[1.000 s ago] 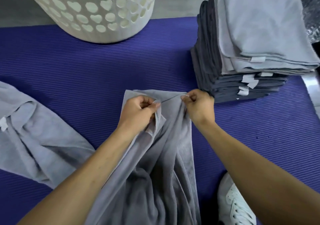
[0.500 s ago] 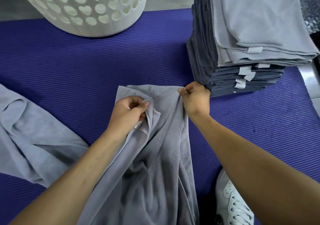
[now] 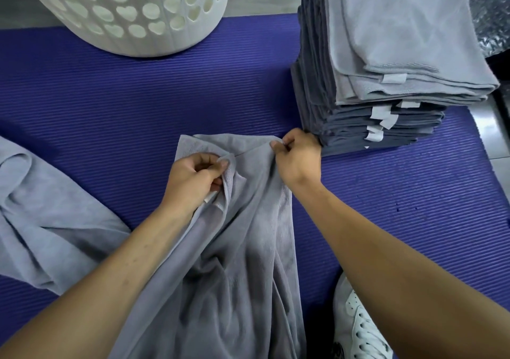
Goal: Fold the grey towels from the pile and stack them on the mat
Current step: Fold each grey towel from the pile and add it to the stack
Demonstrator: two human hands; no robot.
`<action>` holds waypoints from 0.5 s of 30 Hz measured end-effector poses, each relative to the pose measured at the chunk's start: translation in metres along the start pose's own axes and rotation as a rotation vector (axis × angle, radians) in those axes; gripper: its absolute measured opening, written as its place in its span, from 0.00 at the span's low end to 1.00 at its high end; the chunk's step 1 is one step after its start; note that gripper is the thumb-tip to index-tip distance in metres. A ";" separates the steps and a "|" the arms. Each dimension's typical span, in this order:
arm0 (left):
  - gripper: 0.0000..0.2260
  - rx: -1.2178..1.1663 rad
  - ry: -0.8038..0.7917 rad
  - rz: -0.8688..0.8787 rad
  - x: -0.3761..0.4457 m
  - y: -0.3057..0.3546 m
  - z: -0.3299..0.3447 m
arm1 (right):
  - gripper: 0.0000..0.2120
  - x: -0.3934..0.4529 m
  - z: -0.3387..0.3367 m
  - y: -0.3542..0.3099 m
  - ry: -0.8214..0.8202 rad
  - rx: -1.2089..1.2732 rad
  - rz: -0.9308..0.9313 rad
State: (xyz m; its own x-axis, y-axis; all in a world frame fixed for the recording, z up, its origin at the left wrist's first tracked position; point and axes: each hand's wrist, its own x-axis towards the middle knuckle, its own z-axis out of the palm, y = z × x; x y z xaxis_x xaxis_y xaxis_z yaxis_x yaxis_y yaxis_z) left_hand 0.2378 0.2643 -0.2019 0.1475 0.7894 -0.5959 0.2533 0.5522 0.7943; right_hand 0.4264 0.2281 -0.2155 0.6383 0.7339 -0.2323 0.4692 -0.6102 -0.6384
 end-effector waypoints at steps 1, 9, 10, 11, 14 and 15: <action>0.04 0.002 0.011 -0.001 -0.001 -0.001 0.000 | 0.10 -0.002 -0.002 0.000 -0.007 0.021 -0.021; 0.05 0.151 0.071 0.002 -0.033 0.020 -0.010 | 0.12 -0.044 -0.044 -0.033 -0.169 0.039 -0.084; 0.06 0.206 0.078 0.030 -0.041 0.030 -0.015 | 0.12 -0.052 -0.052 -0.044 -0.200 -0.007 -0.119; 0.07 0.252 0.088 0.055 -0.050 0.042 -0.020 | 0.11 -0.060 -0.062 -0.055 -0.233 -0.057 -0.160; 0.09 0.364 0.135 0.116 -0.090 0.080 -0.042 | 0.08 -0.086 -0.103 -0.093 -0.293 -0.145 -0.247; 0.08 0.384 0.153 0.134 -0.106 0.094 -0.051 | 0.08 -0.096 -0.119 -0.106 -0.301 -0.158 -0.261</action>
State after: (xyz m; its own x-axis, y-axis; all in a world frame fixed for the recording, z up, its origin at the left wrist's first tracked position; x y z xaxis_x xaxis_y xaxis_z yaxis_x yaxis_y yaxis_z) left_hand 0.1974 0.2458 -0.0579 0.0675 0.8940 -0.4430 0.5831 0.3250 0.7446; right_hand 0.3881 0.1870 -0.0380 0.2898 0.9099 -0.2968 0.6944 -0.4134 -0.5890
